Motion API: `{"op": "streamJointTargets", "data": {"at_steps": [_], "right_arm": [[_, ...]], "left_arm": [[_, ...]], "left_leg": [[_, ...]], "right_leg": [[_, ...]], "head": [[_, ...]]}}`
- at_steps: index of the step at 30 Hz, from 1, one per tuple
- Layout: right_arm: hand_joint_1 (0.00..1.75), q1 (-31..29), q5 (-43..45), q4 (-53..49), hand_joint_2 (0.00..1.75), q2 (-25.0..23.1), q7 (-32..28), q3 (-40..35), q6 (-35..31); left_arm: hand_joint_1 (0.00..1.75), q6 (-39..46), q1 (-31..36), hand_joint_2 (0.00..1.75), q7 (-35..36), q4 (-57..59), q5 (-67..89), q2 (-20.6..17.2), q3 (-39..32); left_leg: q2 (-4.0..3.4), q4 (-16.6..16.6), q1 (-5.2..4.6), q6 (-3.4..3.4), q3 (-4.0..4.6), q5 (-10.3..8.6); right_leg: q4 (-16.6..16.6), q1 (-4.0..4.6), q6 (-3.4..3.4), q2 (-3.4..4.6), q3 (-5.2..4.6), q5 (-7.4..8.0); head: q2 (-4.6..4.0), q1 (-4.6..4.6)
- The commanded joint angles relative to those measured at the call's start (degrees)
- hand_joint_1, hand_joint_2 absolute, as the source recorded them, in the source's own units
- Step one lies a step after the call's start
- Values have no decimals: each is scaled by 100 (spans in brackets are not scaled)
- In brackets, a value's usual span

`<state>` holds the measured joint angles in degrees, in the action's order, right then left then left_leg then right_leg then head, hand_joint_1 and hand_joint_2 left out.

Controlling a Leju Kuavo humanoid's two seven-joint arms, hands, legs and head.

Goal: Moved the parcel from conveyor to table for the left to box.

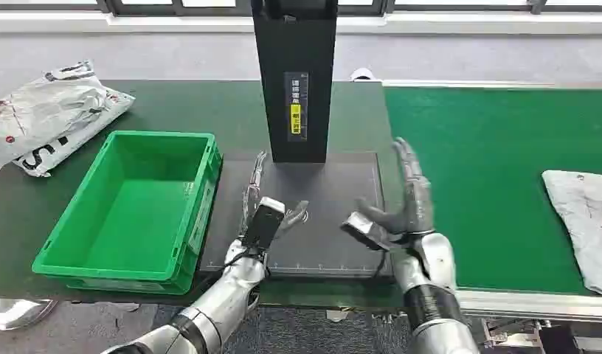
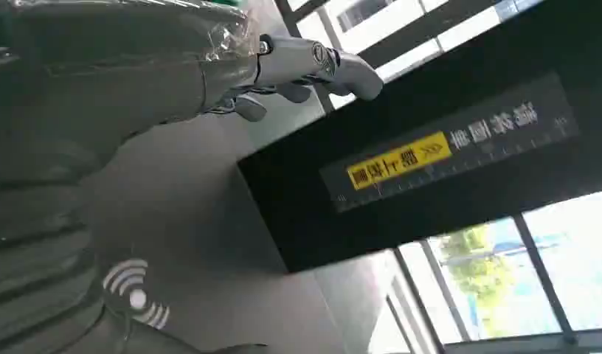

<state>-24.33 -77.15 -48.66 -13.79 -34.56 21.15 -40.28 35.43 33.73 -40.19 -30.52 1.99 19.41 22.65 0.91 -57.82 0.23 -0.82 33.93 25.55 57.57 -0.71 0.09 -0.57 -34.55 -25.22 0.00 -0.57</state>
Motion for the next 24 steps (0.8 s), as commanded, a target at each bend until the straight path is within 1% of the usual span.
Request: {"op": "streamJointTargets", "data": {"at_steps": [1, 3, 4, 5, 6, 7, 8, 9, 10, 14, 21, 22, 24], "right_arm": [[0, -486, -241, 404, 175, -42, 580, 2941, 28], [0, -417, -602, 224, 175, 39, 1013, 2848, 28], [0, -339, -865, 151, 175, 156, 1453, 2691, 28], [0, -292, -845, 186, 175, 281, 1685, 2540, 28], [0, -292, -845, 186, 175, 281, 1685, 2540, 28], [0, -222, -800, 137, 175, 391, 1805, 2451, 28], [0, -140, -915, 105, 175, 495, 2138, 2272, 28], [0, -120, -911, 103, 175, 531, 2224, 2220, 28], [0, -24, -1122, 100, 175, 677, 2736, 1855, 28], [0, -24, -1122, 100, 175, 677, 2736, 1855, 28], [0, -24, -1122, 100, 175, 677, 2736, 1855, 28], [0, 22, -1279, 303, 175, 954, 3667, 1217, 28], [0, 40, -1285, 623, 175, 1225, 4222, 859, 28]], "left_arm": [[0, -93, 328, 175, 19, 579, 193, -126, -386], [0, -100, 318, 175, 19, 583, 235, -134, -402], [0, -134, 328, 175, 19, 627, 256, -136, -419], [0, -185, 342, 175, 19, 677, 311, -142, -404], [0, -185, 342, 175, 19, 677, 311, -142, -404], [0, -245, 335, 175, 19, 676, 326, -142, -424], [0, -350, 324, 175, 19, 656, 319, -132, -466], [0, -375, 323, 175, 19, 653, 332, -132, -468], [0, -384, 306, 175, 19, 586, 372, -128, -493], [0, -384, 306, 175, 19, 586, 372, -128, -493], [0, -384, 306, 175, 19, 586, 372, -128, -493], [0, -538, 344, 175, 85, 591, 452, -105, -498], [0, -567, 379, 175, 254, 549, 574, -105, -469]], "left_leg": [[-17, 8, -3, 6, -8, 1], [-17, 7, -6, 2, -9, 3], [-18, 8, -5, 3, -13, 4], [-9, 5, -6, 2, -5, 3], [-12, 6, -8, 2, -6, 6], [-10, 10, -3, 2, -12, 5], [-13, 5, -6, 2, -6, 5], [-12, 8, -4, 2, -9, 5], [-7, 6, -7, 4, -2, 3], [-23, 3, -6, 5, 0, 6], [-23, 2, -6, 4, 4, 6], [-28, 3, -7, 4, 2, 7], [-34, 8, -5, 2, -5, 7]], "right_leg": [[-11, -5, 2, 14, 6, 4], [-7, -10, 4, 18, 4, 4], [-10, -9, 3, 18, 6, 3], [-4, -10, 4, 12, -4, 2], [-4, -12, 4, 13, -6, 2], [-13, -7, 3, 11, 2, 3], [-7, -9, 4, 16, -5, 2], [-12, -7, 4, 14, 0, 2], [-7, -10, 6, 10, -7, 1], [-8, -9, 8, 25, -10, 4], [-5, -10, 8, 25, -14, 4], [-6, -11, 8, 30, -14, 4], [-10, -9, 5, 35, -9, 5]], "head": [[0, 0], [0, 0], [0, 0], [0, -2], [0, -2], [0, -2], [0, -2], [0, -2], [0, -2], [0, 0], [0, 0], [0, 0], [0, 0]]}}
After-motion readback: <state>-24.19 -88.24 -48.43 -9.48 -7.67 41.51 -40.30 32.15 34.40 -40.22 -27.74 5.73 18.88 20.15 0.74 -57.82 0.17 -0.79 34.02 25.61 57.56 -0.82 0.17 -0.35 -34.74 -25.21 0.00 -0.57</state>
